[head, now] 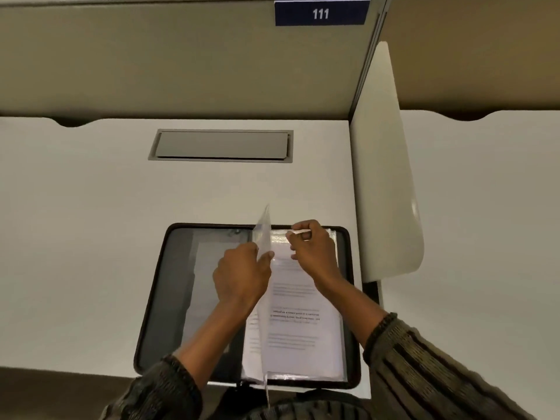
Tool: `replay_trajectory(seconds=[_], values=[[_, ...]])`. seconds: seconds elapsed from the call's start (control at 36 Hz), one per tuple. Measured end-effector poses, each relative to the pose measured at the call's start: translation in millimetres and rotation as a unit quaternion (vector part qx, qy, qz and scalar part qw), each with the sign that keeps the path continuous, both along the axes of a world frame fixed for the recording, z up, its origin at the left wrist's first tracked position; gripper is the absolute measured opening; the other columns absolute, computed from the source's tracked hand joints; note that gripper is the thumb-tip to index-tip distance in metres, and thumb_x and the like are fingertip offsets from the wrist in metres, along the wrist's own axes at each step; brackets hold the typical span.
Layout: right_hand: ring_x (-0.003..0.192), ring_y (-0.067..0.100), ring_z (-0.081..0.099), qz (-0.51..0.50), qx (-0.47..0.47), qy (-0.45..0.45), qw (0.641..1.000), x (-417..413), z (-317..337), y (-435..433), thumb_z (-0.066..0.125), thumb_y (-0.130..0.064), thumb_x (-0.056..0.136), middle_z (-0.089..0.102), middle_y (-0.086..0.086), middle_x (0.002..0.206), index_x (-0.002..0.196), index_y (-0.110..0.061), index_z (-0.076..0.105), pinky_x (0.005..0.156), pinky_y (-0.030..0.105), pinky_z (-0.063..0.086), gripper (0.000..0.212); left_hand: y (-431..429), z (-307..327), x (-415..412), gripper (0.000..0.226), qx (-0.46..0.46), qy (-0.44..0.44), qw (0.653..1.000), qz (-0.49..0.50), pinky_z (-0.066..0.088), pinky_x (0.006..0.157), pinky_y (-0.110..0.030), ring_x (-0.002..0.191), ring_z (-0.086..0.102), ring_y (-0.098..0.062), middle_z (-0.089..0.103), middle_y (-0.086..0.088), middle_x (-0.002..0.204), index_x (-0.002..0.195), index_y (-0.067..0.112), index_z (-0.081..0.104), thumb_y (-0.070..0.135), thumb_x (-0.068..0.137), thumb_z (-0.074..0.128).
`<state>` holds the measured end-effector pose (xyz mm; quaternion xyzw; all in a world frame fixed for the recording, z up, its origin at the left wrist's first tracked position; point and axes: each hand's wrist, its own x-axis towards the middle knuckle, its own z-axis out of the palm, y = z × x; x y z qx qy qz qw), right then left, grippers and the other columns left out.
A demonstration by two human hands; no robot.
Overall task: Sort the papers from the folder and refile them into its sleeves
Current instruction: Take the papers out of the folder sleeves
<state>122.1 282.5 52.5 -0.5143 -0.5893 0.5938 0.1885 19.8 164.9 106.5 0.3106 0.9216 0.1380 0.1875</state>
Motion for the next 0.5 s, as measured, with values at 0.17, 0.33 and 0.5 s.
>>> replay_trajectory(seconds=[0.17, 0.33, 0.5], values=[[0.090, 0.020, 0.074, 0.019, -0.050, 0.018, 0.998, -48, 19, 26, 0.068, -0.025, 0.098, 0.074, -0.003, 0.100, 0.105, -0.028, 0.072, 0.075, 0.035, 0.065, 0.008, -7, 13, -19, 0.037, -0.015, -0.005, 1.000, -0.010, 0.052, 0.059, -0.030, 0.065, 0.064, -0.011, 0.067, 0.009, 0.078, 0.081, 0.025, 0.060, 0.046, 0.110, 0.049], [0.094, 0.023, 0.074, 0.130, -0.073, 0.049, 0.988, -82, 27, 41, 0.066, -0.031, 0.101, 0.073, 0.003, 0.108, 0.110, -0.024, 0.076, 0.072, 0.028, 0.063, 0.015, -21, 17, -42, 0.039, -0.019, 0.004, 1.000, 0.008, 0.048, 0.057, -0.025, 0.061, 0.061, -0.010, 0.061, 0.009, 0.070, 0.071, 0.028, 0.053, 0.039, 0.107, 0.059], [0.084, 0.023, 0.074, 0.267, -0.080, 0.052, 0.959, -110, 28, 46, 0.063, -0.032, 0.104, 0.079, 0.001, 0.102, 0.104, -0.015, 0.078, 0.072, 0.031, 0.062, 0.024, -29, 16, -61, 0.039, -0.022, 0.000, 0.999, 0.047, 0.044, 0.054, -0.028, 0.057, 0.059, -0.011, 0.058, 0.006, 0.063, 0.068, 0.023, 0.058, 0.043, 0.098, 0.073]])
